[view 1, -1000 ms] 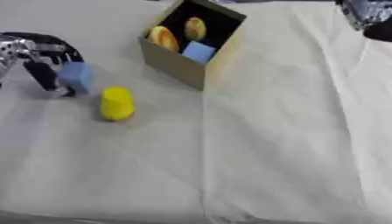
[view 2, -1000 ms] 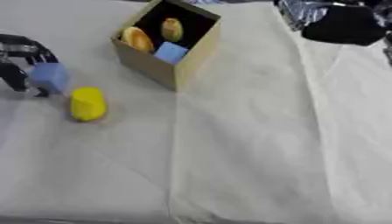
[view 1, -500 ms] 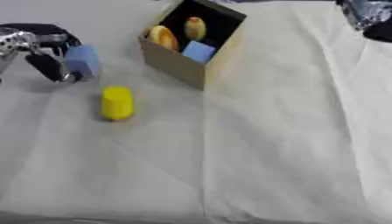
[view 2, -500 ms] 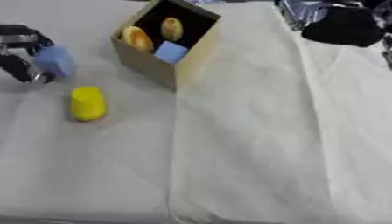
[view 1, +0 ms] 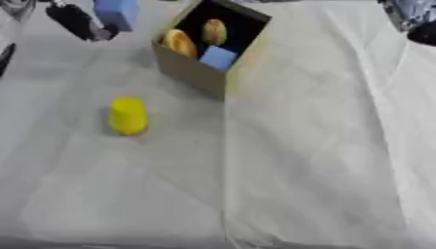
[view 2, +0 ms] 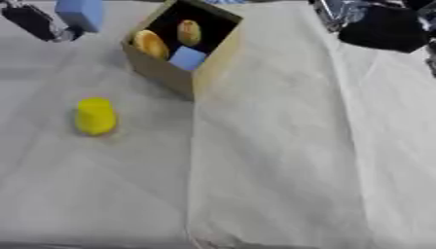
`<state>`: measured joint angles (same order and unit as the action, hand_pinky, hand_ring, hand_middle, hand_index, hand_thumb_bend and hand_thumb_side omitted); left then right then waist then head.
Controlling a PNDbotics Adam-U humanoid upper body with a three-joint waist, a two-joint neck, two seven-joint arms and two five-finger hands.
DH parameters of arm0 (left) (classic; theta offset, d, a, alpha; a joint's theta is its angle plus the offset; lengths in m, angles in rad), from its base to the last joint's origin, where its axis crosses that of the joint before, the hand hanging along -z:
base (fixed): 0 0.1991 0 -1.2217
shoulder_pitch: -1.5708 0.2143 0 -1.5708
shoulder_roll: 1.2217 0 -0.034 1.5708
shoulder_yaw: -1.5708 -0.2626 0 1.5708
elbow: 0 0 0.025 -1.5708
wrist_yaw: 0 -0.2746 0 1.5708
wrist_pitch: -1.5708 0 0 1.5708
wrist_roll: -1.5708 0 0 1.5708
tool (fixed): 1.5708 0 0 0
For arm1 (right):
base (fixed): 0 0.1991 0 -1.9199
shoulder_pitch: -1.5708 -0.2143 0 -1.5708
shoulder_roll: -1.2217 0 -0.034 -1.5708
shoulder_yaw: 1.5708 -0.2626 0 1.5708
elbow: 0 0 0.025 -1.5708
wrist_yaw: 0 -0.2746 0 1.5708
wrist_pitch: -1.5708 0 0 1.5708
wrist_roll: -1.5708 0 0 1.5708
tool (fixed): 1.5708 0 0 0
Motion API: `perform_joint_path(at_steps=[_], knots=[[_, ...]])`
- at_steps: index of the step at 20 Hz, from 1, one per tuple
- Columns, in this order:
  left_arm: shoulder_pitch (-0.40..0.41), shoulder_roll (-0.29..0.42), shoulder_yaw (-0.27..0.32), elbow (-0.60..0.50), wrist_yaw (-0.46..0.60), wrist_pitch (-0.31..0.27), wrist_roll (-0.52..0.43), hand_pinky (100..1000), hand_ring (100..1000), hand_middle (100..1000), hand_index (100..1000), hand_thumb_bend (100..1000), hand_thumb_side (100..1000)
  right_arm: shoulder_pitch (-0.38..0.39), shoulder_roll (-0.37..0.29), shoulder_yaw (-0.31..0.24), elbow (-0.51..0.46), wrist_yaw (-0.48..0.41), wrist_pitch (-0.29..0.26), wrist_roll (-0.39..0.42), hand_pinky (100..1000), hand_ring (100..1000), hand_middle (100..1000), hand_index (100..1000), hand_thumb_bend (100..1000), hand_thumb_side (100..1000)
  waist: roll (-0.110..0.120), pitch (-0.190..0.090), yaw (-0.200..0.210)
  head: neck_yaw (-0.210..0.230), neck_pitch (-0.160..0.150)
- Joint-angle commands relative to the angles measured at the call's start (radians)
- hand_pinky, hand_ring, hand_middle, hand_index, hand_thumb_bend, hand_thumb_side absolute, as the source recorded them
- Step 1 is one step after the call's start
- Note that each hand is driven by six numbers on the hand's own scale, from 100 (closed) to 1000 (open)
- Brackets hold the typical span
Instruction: Pick up objects on the table and place them in the box.
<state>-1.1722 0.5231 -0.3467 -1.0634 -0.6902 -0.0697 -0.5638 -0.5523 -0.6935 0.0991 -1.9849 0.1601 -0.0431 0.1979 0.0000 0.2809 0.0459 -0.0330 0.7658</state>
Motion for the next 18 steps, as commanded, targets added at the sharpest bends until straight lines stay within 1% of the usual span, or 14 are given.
perform_joint_path(at_steps=[1,4,7,8,9,11,13,14,16,18], knots=[[-0.054,-0.064,0.034,0.034,-0.034,0.007,0.014,768,699,648,731,178,211,-0.01,-0.006,-0.009,-0.015,-0.012,0.003,0.002,913,803,646,757,100,492,0.003,-0.024,-0.008,0.011,0.002],[-0.085,-0.138,0.056,0.1,-0.081,0.002,0.041,770,702,651,734,187,212,-0.016,0.004,-0.006,-0.015,-0.017,0.004,0.01,914,804,647,757,100,486,0.006,-0.022,-0.023,0.019,-0.001],[-0.101,-0.19,0.076,0.176,-0.134,-0.006,0.062,773,707,657,739,215,216,-0.023,0.013,-0.003,-0.015,-0.02,0.005,0.019,916,806,651,757,100,479,0.009,-0.019,-0.034,0.026,-0.005],[-0.104,-0.202,0.083,0.199,-0.153,-0.008,0.069,774,709,659,741,227,219,-0.025,0.016,-0.003,-0.015,-0.021,0.005,0.022,916,806,651,757,100,477,0.01,-0.019,-0.037,0.028,-0.006],[-0.105,-0.213,0.09,0.222,-0.171,-0.009,0.076,776,712,664,745,258,224,-0.026,0.018,-0.003,-0.015,-0.022,0.005,0.023,916,806,651,757,100,479,0.011,-0.018,-0.039,0.029,-0.006],[-0.106,-0.231,0.104,0.265,-0.209,-0.009,0.09,777,716,669,748,277,225,-0.027,0.022,-0.004,-0.015,-0.026,0.001,0.024,916,805,650,756,100,483,0.012,-0.017,-0.043,0.032,-0.007],[-0.107,-0.245,0.117,0.3,-0.244,-0.011,0.105,785,725,679,759,322,234,-0.028,0.025,-0.003,-0.015,-0.03,-0.002,0.024,916,805,649,755,100,486,0.012,-0.016,-0.046,0.033,-0.009],[-0.107,-0.251,0.123,0.315,-0.26,-0.012,0.111,795,738,694,774,357,245,-0.029,0.026,-0.003,-0.015,-0.031,-0.003,0.024,916,805,649,755,100,486,0.012,-0.016,-0.048,0.034,-0.01],[-0.11,-0.263,0.133,0.339,-0.287,-0.019,0.117,822,778,747,833,447,294,-0.029,0.029,-0.004,-0.015,-0.033,-0.004,0.024,916,804,649,754,100,487,0.011,-0.016,-0.05,0.037,-0.01],[-0.111,-0.271,0.139,0.347,-0.305,-0.03,0.115,855,824,805,894,591,399,-0.028,0.03,-0.005,-0.015,-0.034,-0.003,0.023,916,804,648,753,100,487,0.011,-0.017,-0.051,0.037,-0.01]])
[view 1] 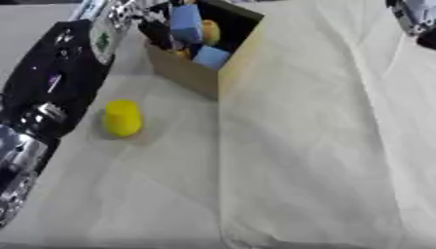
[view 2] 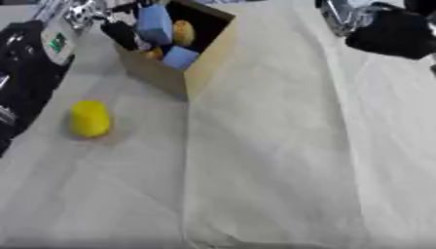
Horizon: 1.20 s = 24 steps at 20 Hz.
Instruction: Pick up objects on the table and place them in the box.
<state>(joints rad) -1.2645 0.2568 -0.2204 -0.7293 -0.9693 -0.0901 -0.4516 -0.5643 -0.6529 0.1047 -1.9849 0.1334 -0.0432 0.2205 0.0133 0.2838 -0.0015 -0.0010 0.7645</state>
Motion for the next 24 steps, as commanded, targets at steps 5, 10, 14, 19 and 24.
perform_joint_path(at_steps=[5,10,14,19,24], knots=[[-0.019,0.0,0.022,-0.056,-0.04,-0.018,0.014,866,844,828,918,650,459,-0.008,-0.007,-0.012,-0.015,-0.009,0.0,-0.001,916,803,647,752,100,492,-0.004,-0.025,0.003,0.001,-0.005],[-0.014,0.031,0.023,-0.178,0.035,-0.001,0.024,829,792,770,869,536,435,0.003,-0.008,-0.015,-0.015,-0.009,0.004,-0.004,916,803,647,751,100,493,-0.003,-0.033,0.017,-0.007,0.003],[0.014,0.121,-0.038,-0.276,0.166,-0.014,-0.009,808,761,730,832,504,412,0.014,-0.016,-0.02,-0.015,-0.006,0.006,-0.01,916,803,646,750,100,493,0.0,-0.036,0.035,-0.02,0.005],[0.098,0.281,-0.171,-0.446,0.356,0.002,-0.086,802,753,720,826,545,431,0.017,-0.021,-0.022,-0.015,-0.003,0.005,-0.015,916,803,647,750,100,494,0.0,-0.035,0.053,-0.033,0.006],[0.199,0.43,-0.272,-0.653,0.524,0.076,-0.156,793,747,715,842,547,445,0.017,-0.022,-0.025,-0.015,-0.001,0.003,-0.02,917,803,647,750,100,493,-0.007,-0.029,0.06,-0.038,0.006]])
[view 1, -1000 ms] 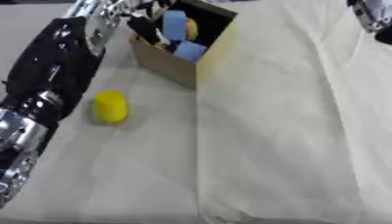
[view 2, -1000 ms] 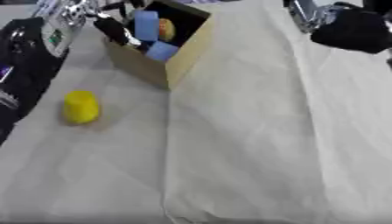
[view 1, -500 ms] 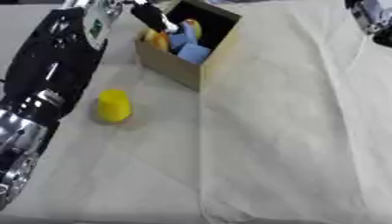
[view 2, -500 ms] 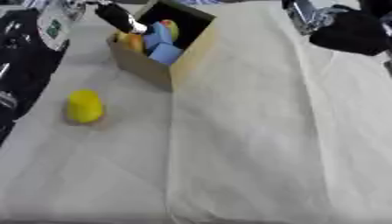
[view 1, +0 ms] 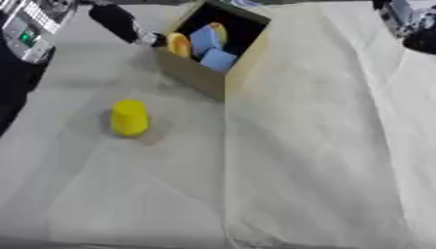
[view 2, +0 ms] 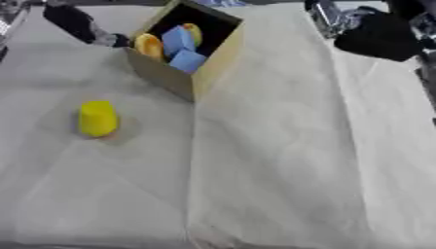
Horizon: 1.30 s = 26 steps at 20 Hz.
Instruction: Pick up objects on the table and place them in the box.
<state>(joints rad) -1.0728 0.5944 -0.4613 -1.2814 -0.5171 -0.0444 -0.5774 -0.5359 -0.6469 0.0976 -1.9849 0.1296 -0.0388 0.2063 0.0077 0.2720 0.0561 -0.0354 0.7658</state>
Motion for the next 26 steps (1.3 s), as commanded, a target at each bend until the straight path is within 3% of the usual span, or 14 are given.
perform_joint_path(at_steps=[1,7,13,17,22,26], knots=[[0.027,0.12,-0.041,-0.138,0.098,0.045,-0.044,792,743,712,846,547,450,-0.011,-0.029,-0.018,-0.015,0.003,-0.001,-0.007,917,803,647,750,100,493,-0.002,-0.016,0.004,-0.005,0.004],[0.136,0.233,-0.053,-0.299,0.206,0.144,-0.106,787,743,716,839,543,459,-0.012,-0.024,-0.02,-0.015,0.002,-0.001,-0.009,917,803,646,750,100,494,-0.008,-0.01,0.011,-0.006,-0.001],[0.166,0.249,-0.091,-0.269,0.236,0.202,-0.156,806,779,767,852,561,450,-0.012,-0.018,-0.02,-0.015,-0.001,-0.001,-0.01,918,802,645,749,100,496,-0.01,-0.009,0.007,0.002,-0.005],[0.16,0.226,-0.109,-0.203,0.215,0.2,-0.167,815,791,790,865,573,427,-0.01,-0.016,-0.021,-0.015,-0.003,0.001,-0.011,918,802,644,748,100,496,-0.011,-0.007,0.006,0.005,-0.007],[0.141,0.174,-0.133,-0.109,0.163,0.167,-0.183,818,797,798,871,592,267,-0.01,-0.013,-0.022,-0.015,-0.005,-0.001,-0.01,919,802,645,748,100,495,-0.015,-0.004,0.003,0.008,-0.01],[0.138,0.144,-0.134,-0.048,0.14,0.135,-0.196,806,783,769,856,578,223,-0.009,-0.012,-0.025,-0.015,-0.005,-0.001,-0.013,919,802,645,747,100,496,-0.017,-0.001,0.001,0.009,-0.011]])
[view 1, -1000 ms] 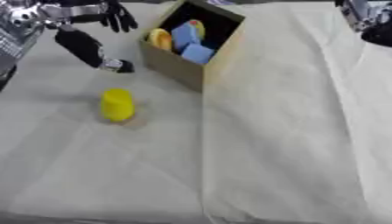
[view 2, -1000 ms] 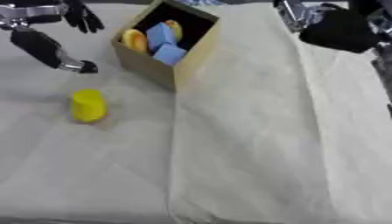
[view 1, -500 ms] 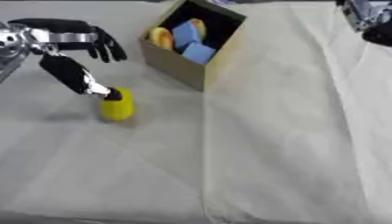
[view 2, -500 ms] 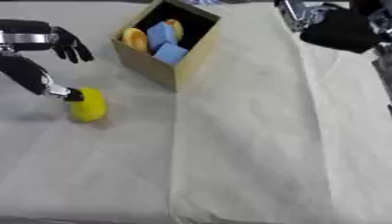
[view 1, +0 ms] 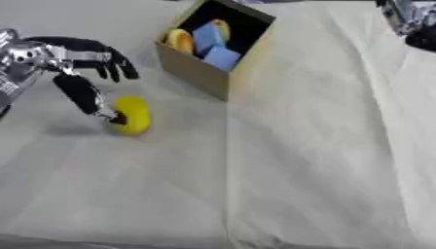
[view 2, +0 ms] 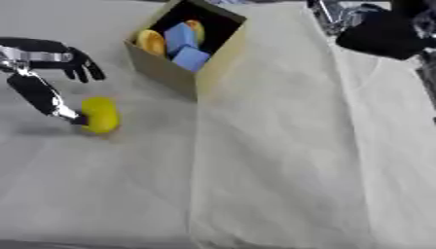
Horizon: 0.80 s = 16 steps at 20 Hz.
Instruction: Pick up objects on the table and place them in the box.
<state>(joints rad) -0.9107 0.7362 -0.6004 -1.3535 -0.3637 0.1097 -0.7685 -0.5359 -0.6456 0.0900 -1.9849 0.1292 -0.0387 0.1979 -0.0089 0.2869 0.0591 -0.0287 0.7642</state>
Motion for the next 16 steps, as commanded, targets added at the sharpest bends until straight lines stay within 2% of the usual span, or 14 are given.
perform_joint_path(at_steps=[1,4,9,13,16], knots=[[-0.025,-0.005,0.005,0.034,-0.013,-0.025,-0.006,801,776,756,849,574,223,-0.009,-0.012,-0.018,-0.015,-0.005,-0.001,-0.005,919,802,644,747,100,496,-0.001,-0.015,-0.002,0.002,-0.01],[-0.028,-0.023,0.004,0.055,-0.008,-0.037,-0.001,786,757,723,824,545,239,-0.009,-0.011,-0.019,-0.015,-0.005,0.0,-0.006,919,802,644,747,100,497,-0.003,-0.013,-0.002,0.003,-0.011],[-0.026,-0.035,0.003,0.066,0.005,-0.046,0.02,763,719,670,772,442,238,-0.006,-0.01,-0.022,-0.015,-0.004,0.003,-0.012,920,801,643,747,100,497,-0.005,-0.012,-0.003,0.003,-0.011],[-0.023,-0.027,0.006,0.044,0.016,-0.049,0.039,747,696,640,738,306,219,-0.004,-0.009,-0.022,-0.015,-0.004,0.005,-0.013,920,802,643,747,100,498,-0.004,-0.012,-0.002,0.002,-0.012],[-0.022,-0.008,0.018,-0.008,0.008,-0.057,0.05,741,685,628,718,268,189,-0.003,-0.01,-0.024,-0.015,-0.003,0.005,-0.014,920,801,643,747,100,498,-0.003,-0.013,-0.003,-0.001,-0.012]])
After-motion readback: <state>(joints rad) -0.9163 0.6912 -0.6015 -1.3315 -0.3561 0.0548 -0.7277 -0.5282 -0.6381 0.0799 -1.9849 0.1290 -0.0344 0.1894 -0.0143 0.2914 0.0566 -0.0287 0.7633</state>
